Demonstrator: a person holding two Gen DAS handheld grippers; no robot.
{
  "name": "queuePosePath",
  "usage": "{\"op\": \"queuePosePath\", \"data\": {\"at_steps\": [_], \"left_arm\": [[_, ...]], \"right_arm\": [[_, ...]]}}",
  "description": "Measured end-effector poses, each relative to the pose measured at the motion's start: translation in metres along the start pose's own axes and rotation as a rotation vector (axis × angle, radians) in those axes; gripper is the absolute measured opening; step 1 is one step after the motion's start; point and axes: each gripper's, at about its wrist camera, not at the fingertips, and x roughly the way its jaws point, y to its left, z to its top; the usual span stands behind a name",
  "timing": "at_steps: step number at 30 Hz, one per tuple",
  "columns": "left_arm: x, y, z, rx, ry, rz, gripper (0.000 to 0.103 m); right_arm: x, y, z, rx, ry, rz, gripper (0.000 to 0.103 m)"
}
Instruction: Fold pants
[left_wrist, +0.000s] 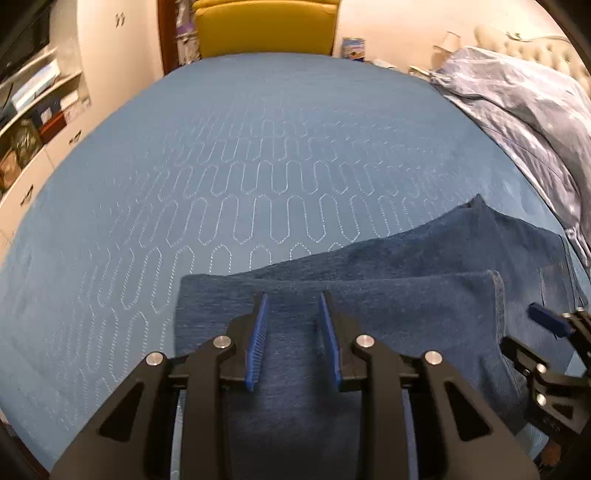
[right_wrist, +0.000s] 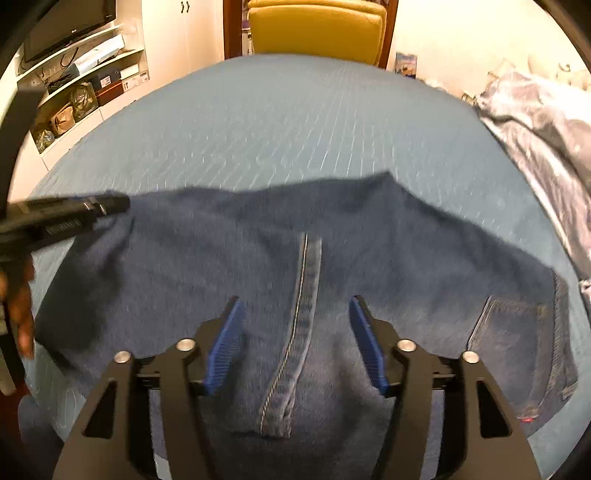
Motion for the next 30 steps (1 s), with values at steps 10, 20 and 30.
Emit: {"op": "queuePosePath", "data": {"at_steps": [10, 20, 30], "left_arm": [[-0.040, -0.013, -0.078, -0.096, -0.041, 0.115, 0.029], [-0.061, -0.021, -0.115, -0.069, -0.099, 0.134, 0.048], [-0.089, 0.037, -0.170, -0.285, -0.090, 0.019, 0.058]], "right_arm": [[0.019, 0.008, 0.021, -0.004, -0.001, -0.021, 0.062], [0.058, -0.004, 0.014, -0.004, 0.076, -0.056, 0.070], [0.007, -0.013, -0.014, -0.010, 0.007, -0.047, 0.073]]}}
